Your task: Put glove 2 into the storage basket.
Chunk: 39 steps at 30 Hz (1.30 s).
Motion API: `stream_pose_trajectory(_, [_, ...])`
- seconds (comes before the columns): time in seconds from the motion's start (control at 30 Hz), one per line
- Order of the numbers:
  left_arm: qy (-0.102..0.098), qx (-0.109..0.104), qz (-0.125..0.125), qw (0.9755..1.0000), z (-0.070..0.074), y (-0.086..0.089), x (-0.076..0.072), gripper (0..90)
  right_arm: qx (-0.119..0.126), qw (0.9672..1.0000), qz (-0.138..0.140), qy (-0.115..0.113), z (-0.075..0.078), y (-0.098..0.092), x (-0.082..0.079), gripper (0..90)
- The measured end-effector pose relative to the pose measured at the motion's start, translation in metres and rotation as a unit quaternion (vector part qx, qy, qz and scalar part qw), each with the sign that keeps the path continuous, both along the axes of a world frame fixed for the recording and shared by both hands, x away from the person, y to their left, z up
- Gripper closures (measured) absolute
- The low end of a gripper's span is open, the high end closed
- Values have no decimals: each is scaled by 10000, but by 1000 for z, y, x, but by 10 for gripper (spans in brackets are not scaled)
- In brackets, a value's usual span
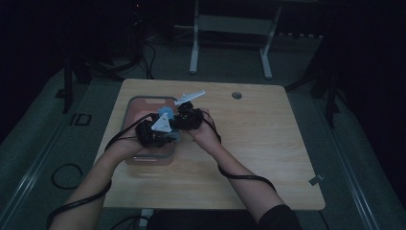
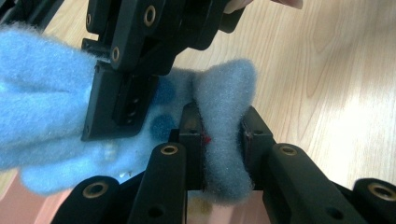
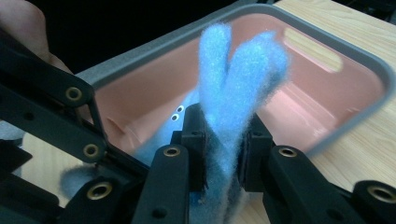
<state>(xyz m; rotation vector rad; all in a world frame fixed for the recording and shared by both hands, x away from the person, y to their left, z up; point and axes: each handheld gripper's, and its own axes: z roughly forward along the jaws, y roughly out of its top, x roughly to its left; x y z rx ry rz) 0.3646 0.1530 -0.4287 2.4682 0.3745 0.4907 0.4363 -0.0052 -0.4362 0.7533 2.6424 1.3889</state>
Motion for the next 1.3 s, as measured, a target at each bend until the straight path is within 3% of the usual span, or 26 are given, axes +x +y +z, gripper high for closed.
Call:
stream_pose_trajectory(0.23, [53, 3, 111, 9999, -1, 25, -3, 755, 4, 9999, 144, -34, 0, 27, -2, 760])
stream_pose_trajectory(0.5, [197, 19, 163, 9997, -7, 48, -1, 754, 71, 9997, 212, 78, -8, 49, 0, 760])
stream_pose_trajectory(0.73, [210, 60, 212, 9995, -16, 52, 3, 754, 109, 9996, 160, 202, -19, 53, 8, 759])
stream_pose_trajectory(0.87, [290, 27, 277, 9992, -21, 56, 6, 754, 40, 9996, 104, 268, -27, 55, 13, 758])
stream_pose_trajectory(1.07, [343, 152, 274, 9989, -30, 55, 10, 754, -140, 9994, 78, 303, -38, 59, 16, 757])
stream_pose_trajectory(1.3, [371, 59, 373, 9986, -41, 53, 21, 754, -266, 9991, 8, 321, -44, 61, 24, 755])
